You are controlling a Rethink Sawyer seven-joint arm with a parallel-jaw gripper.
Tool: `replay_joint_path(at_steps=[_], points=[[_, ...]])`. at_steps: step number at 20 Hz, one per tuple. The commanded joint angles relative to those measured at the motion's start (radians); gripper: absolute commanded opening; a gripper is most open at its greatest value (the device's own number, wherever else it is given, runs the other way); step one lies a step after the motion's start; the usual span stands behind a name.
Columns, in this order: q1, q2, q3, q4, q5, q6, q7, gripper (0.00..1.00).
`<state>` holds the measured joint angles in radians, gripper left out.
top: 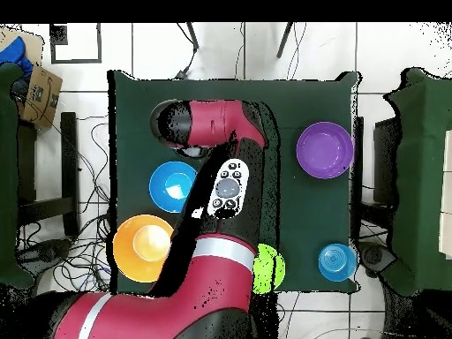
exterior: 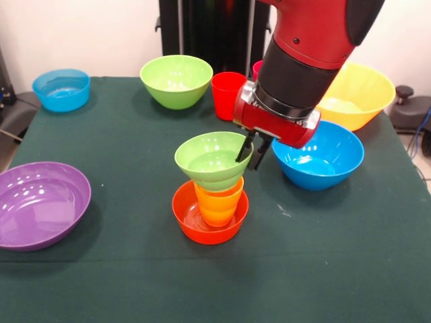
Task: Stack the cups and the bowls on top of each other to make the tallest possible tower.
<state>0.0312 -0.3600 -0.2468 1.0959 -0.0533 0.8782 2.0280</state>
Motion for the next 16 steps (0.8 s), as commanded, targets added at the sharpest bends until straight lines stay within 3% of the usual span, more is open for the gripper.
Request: replay_joint_path(at_steps=[1,7,16], points=[[0.016,-0.002,0.058,0.095,0.047,0.093,0.164,0.0],[0.02,-0.007,0.059,0.125,0.074,0.085,0.16,0.0],[0.078,0.019,-0.039,0.108,0.001,0.008,0.178,0.0]])
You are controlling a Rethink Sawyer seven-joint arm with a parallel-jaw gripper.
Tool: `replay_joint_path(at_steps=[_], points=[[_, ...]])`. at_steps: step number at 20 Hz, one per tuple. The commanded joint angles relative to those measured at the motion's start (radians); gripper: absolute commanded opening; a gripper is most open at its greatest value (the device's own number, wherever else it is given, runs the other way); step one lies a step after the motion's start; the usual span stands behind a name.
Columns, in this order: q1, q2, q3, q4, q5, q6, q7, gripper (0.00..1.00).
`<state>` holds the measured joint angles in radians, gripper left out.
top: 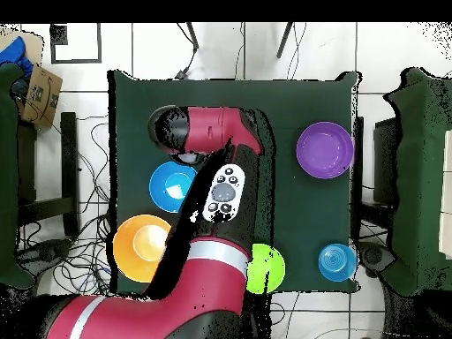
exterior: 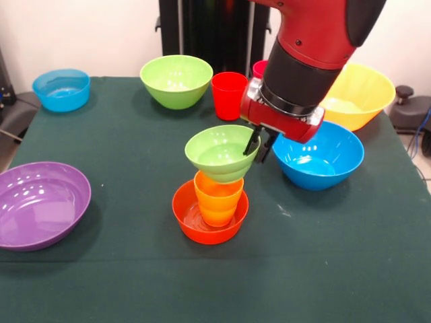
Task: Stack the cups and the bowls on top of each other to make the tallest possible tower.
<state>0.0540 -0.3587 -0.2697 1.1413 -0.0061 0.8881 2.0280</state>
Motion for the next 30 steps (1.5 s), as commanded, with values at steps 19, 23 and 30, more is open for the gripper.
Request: replay_joint_path(at_steps=[19,23,30], points=[[0.06,0.022,-0.031,0.124,-0.005,-0.234,0.169,0.0],[0.045,0.016,-0.008,0.137,0.011,-0.27,0.149,0.0],[0.057,0.037,-0.031,0.128,0.01,-0.26,0.158,0.0]])
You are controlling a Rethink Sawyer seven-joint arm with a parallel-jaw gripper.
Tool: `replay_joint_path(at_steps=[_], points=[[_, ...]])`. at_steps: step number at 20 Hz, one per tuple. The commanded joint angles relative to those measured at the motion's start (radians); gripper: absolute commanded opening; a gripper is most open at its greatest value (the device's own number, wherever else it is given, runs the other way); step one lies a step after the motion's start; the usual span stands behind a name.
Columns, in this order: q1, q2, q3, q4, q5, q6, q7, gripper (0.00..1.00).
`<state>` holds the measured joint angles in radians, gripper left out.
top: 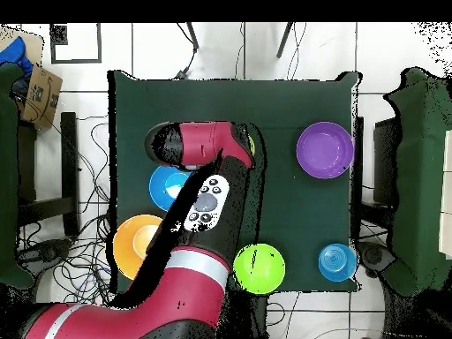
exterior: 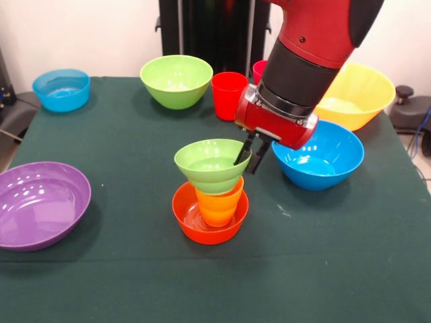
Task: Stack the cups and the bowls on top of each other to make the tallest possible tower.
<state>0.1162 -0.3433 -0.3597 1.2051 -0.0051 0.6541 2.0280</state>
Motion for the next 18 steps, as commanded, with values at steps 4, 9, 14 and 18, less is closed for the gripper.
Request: replay_joint_path(at_steps=[4,9,14,18], points=[[0.007,0.044,0.028,0.045,0.006,0.039,0.168,0.0],[0.006,0.054,0.01,0.035,0.007,0.085,0.156,0.0],[-0.02,0.046,0.039,0.051,0.028,0.108,0.13,0.0],[-0.036,0.036,0.067,0.065,0.047,0.11,0.118,0.0]])
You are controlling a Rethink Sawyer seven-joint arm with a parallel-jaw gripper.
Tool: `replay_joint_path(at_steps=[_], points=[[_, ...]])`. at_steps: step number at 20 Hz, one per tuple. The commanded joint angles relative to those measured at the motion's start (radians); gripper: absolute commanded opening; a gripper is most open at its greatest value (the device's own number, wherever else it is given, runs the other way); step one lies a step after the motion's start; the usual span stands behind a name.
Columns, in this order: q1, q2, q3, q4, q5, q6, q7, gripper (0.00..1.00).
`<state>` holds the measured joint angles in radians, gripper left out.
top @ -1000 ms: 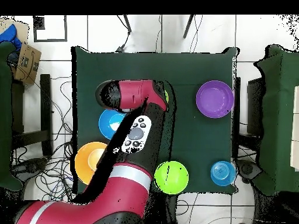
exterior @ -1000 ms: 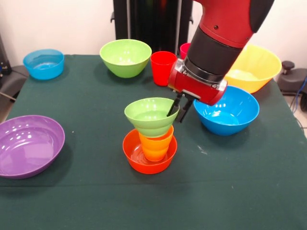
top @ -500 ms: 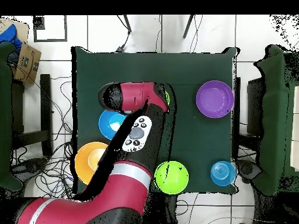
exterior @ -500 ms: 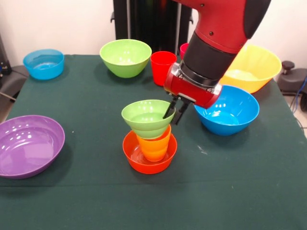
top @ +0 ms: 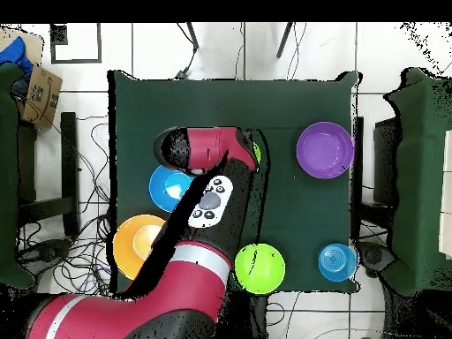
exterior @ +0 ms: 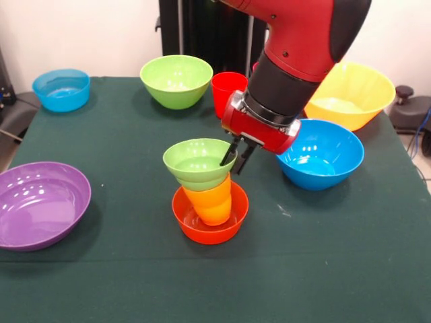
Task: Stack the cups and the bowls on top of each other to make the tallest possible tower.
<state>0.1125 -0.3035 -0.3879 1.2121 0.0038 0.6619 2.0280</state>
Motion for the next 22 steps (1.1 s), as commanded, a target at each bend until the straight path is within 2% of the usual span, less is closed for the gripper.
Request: replay_joint_path(at_steps=[1,9,15,18,22], points=[[-0.035,-0.005,0.1,0.06,0.043,0.104,0.114,0.0],[-0.058,-0.023,0.152,0.076,0.082,0.141,0.076,0.0],[-0.103,-0.057,0.239,0.132,0.112,0.08,0.02,0.0],[-0.149,-0.082,0.318,0.178,0.125,0.022,-0.037,0.0],[-0.178,-0.094,0.363,0.201,0.123,0.0,-0.044,0.0]])
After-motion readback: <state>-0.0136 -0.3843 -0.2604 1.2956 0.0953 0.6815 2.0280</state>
